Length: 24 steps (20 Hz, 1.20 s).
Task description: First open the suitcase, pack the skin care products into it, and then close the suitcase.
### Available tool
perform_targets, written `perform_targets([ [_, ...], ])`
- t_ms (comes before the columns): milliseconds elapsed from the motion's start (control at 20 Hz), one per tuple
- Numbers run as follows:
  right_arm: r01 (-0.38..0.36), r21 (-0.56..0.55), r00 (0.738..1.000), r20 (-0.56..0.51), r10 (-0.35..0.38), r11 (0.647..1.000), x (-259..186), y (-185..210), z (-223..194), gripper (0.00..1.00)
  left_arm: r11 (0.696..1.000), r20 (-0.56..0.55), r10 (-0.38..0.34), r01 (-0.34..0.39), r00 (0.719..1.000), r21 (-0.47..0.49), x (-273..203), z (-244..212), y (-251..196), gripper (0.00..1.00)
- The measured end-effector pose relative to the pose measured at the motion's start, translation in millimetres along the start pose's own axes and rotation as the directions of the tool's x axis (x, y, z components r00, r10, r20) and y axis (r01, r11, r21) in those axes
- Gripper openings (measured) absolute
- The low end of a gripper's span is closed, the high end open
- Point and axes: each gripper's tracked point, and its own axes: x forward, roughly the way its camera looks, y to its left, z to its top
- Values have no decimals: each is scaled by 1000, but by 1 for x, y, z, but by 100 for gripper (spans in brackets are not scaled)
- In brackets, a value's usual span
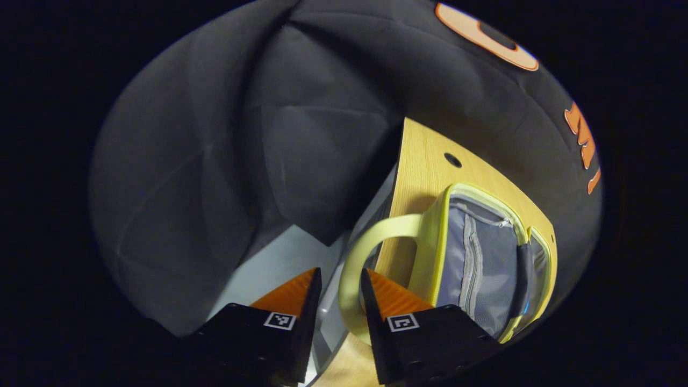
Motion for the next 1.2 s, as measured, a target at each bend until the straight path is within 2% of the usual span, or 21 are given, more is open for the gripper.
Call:
perform_targets([
  [50,8,-1,1000,0,-8,1000,-3,-3,-1,92,999,7,-31,31,1000,-29,7,1,-4,49],
  [100,12,-4,1000,2,-12,1000,-5,-6,-2,92,997,29,-29,31,999,-66,-6,13,-6,34],
  [150,8,-10,1000,3,-8,1000,-7,-8,-1,92,998,38,-37,39,999,-58,8,11,-11,18],
  [200,14,-19,1000,5,-13,1000,-9,-11,-2,92,998,73,-41,45,996,-45,-7,17,-13,18],
  [250,9,-27,1000,10,-8,1000,-9,-11,-2,92,998,89,-57,58,994,-17,-22,24,-16,12],
  [300,3,-31,1000,12,-3,1000,-10,-12,0,92,998,121,-54,51,991,23,-32,33,-17,12],
  [400,-58,-19,998,3,58,998,-8,-4,-5,92,992,166,-36,16,986,123,-47,42,-25,11],
  [500,-78,-20,997,9,78,997,-6,-4,-4,93,977,223,-21,-27,975,214,-66,52,-35,11],
  [550,-80,-27,997,19,81,996,-6,-7,-2,93,969,245,-28,-35,969,246,-66,58,-43,6],
  [750,-98,-67,992,72,103,993,-12,-10,11,93,925,358,-54,-88,932,368,-129,92,-85,6],
  [900,-129,-74,987,87,136,989,-12,-14,16,93,900,416,-94,-101,904,423,-171,108,-130,6],
  [1200,-151,-134,978,124,168,979,-9,-34,23,94,873,474,-161,-99,865,477,-219,101,-218,5],
])
